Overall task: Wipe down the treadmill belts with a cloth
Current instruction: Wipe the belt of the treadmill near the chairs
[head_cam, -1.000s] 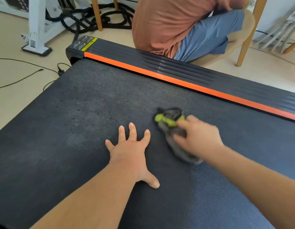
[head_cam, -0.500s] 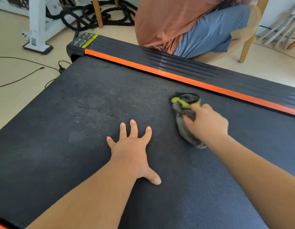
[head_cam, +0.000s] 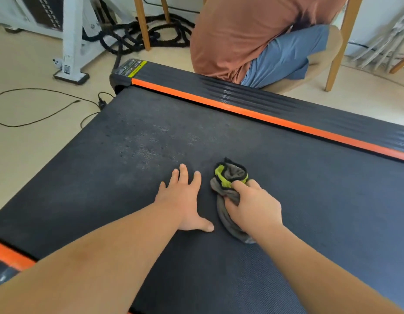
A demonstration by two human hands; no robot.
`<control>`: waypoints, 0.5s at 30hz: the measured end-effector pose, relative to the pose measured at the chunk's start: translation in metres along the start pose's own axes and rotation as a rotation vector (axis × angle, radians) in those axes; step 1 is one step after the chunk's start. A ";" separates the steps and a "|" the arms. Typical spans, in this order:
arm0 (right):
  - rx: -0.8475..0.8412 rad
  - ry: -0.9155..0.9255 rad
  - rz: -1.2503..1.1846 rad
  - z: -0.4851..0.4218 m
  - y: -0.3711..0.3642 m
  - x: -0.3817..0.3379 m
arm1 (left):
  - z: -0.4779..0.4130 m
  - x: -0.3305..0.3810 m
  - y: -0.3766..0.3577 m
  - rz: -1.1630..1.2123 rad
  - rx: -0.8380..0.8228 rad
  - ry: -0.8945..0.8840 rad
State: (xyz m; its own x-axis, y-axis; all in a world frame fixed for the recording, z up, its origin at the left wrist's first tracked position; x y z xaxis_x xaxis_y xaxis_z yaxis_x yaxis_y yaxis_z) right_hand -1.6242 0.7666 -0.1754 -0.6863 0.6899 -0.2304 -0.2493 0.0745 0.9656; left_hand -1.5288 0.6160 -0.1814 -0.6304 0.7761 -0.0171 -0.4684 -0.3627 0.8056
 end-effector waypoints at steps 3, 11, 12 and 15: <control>0.041 -0.042 0.023 0.019 -0.004 -0.005 | 0.017 -0.027 0.001 -0.037 0.070 0.082; 0.032 -0.078 0.063 0.014 -0.001 -0.006 | 0.024 -0.059 -0.028 -0.069 -0.097 0.144; 0.023 -0.063 0.068 0.009 0.001 -0.007 | 0.024 -0.058 -0.027 -0.091 -0.078 0.144; 0.014 -0.024 0.095 -0.026 0.007 -0.002 | 0.021 -0.060 -0.030 -0.035 -0.050 0.145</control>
State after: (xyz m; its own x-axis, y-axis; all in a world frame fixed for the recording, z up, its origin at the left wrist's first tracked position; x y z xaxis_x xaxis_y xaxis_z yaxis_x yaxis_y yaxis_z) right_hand -1.6427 0.7469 -0.1714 -0.6897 0.7114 -0.1347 -0.1743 0.0174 0.9845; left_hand -1.4638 0.5915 -0.1922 -0.6943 0.7074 -0.1324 -0.5194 -0.3652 0.7726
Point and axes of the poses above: each hand's wrist, its own z-axis away from the middle knuckle, its own y-axis out of the back of the hand, x = y × z, the point moved 6 cm from there along -z, towards the middle knuckle, and after that the axes turned 12 degrees about y, right-handed, at the moved point
